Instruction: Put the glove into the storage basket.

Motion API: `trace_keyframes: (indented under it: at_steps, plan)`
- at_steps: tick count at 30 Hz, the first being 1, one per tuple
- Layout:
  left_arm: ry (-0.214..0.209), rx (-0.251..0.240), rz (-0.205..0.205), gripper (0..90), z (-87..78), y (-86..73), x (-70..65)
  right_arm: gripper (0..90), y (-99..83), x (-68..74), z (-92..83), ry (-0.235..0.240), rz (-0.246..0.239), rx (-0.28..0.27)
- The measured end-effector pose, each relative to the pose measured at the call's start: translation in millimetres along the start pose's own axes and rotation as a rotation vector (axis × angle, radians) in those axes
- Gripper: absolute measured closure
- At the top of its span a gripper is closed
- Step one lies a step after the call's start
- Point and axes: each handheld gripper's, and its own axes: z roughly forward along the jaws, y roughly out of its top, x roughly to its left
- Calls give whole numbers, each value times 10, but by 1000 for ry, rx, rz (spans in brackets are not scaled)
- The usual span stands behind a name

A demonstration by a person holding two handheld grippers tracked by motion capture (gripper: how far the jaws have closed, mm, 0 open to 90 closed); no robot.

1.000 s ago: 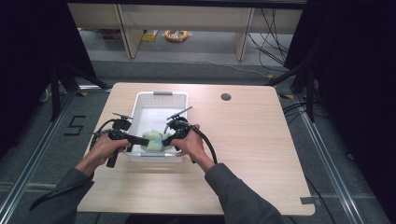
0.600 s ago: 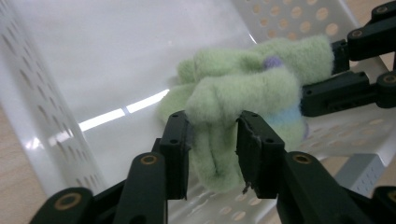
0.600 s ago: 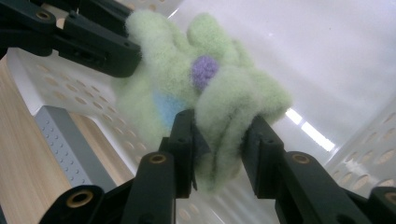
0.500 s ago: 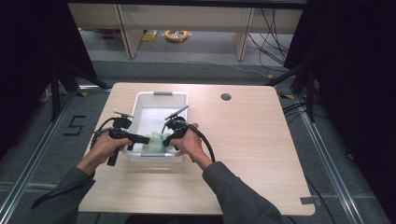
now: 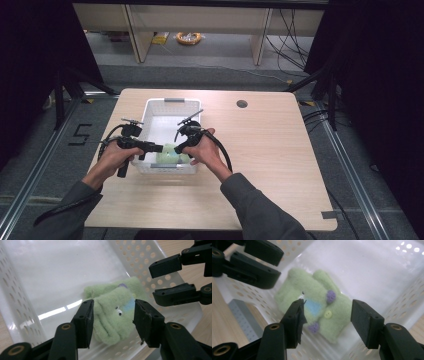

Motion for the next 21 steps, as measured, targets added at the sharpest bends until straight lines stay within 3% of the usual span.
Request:
trace_keyframes:
  at_steps: [3, 4, 5, 7, 8, 10, 12, 16, 17, 18, 20, 21]
  plan:
    - [8, -31, 10, 459, -37, 5, -64, 424, 1, -11, -66, 6, -25, -30]
    - [7, -18, 31, 443, -67, 9, -70, 419, -5, -11, -97, 7, -26, -38]
    - [4, -32, 17, 420, -77, 9, -102, 414, -11, -16, -125, 17, -31, -47]
    - [-6, -52, 30, 394, -113, -1, -157, 405, -32, -11, -201, 19, -13, -58]
    - [-11, -69, 24, 392, -118, -8, -199, 401, -42, -34, -233, 31, -46, -80]
    - [-15, -71, 43, 375, -140, -29, -264, 395, -75, -43, -314, 30, -50, -99]
    - [-20, -60, 64, 356, -166, -52, -322, 387, -115, -46, -375, 29, -18, -112]
    - [-35, -93, 72, 326, -202, -92, -445, 376, -200, -98, -535, 41, -63, -146]
    - [-34, -99, 78, 319, -207, -104, -471, 375, -225, -101, -576, 41, -51, -144]
    - [-33, -98, 85, 315, -209, -117, -495, 372, -253, -113, -602, 27, -62, -162]
    - [-33, -91, 96, 307, -209, -145, -542, 366, -295, -124, -656, 51, -57, -163]
    - [-34, -89, 101, 303, -211, -158, -567, 366, -327, -150, -682, 34, -72, -167]
